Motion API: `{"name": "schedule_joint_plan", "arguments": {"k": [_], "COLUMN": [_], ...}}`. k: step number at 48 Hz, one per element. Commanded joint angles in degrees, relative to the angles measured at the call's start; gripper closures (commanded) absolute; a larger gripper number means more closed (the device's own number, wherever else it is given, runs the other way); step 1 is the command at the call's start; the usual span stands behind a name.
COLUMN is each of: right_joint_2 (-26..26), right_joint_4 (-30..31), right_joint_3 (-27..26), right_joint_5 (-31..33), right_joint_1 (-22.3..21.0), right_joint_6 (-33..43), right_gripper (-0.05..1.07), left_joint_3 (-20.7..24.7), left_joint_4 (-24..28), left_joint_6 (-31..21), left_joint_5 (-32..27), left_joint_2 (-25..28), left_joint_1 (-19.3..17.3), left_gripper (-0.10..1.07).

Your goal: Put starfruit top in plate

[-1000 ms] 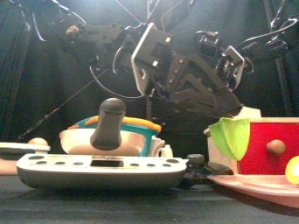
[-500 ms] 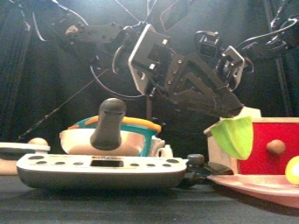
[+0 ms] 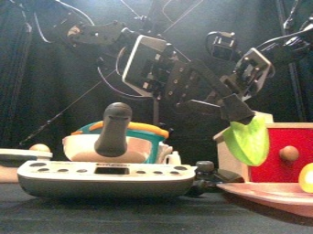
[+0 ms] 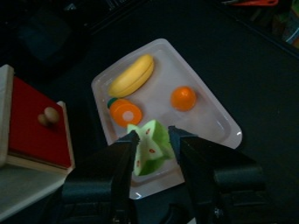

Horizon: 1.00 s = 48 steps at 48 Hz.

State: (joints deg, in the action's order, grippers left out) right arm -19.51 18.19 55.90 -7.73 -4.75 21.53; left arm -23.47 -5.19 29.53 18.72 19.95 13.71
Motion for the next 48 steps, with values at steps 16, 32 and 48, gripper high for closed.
{"name": "schedule_joint_plan", "arguments": {"k": [16, 32, 48], "right_joint_2": [-1.49, 1.76, 4.83], "right_joint_4": [-1.76, -2.46, -3.87], "right_joint_3": [-1.58, -2.81, -3.96], "right_joint_5": [4.75, 4.57, 4.57], "right_joint_1": [10.81, 13.89, 15.91], "right_joint_6": [0.35, 0.35, 0.35], "right_gripper": [0.55, 0.55, 0.55], "left_joint_3": [2.2, 3.16, 3.78], "left_joint_4": [-0.35, -0.26, -0.26], "left_joint_6": [2.99, 2.99, 3.6], "left_joint_5": [0.44, 0.44, 0.44], "left_joint_2": [-1.58, -1.41, -1.67], "left_joint_1": [-0.26, -0.44, -0.53], "left_gripper": [0.21, 0.21, 0.22]}}
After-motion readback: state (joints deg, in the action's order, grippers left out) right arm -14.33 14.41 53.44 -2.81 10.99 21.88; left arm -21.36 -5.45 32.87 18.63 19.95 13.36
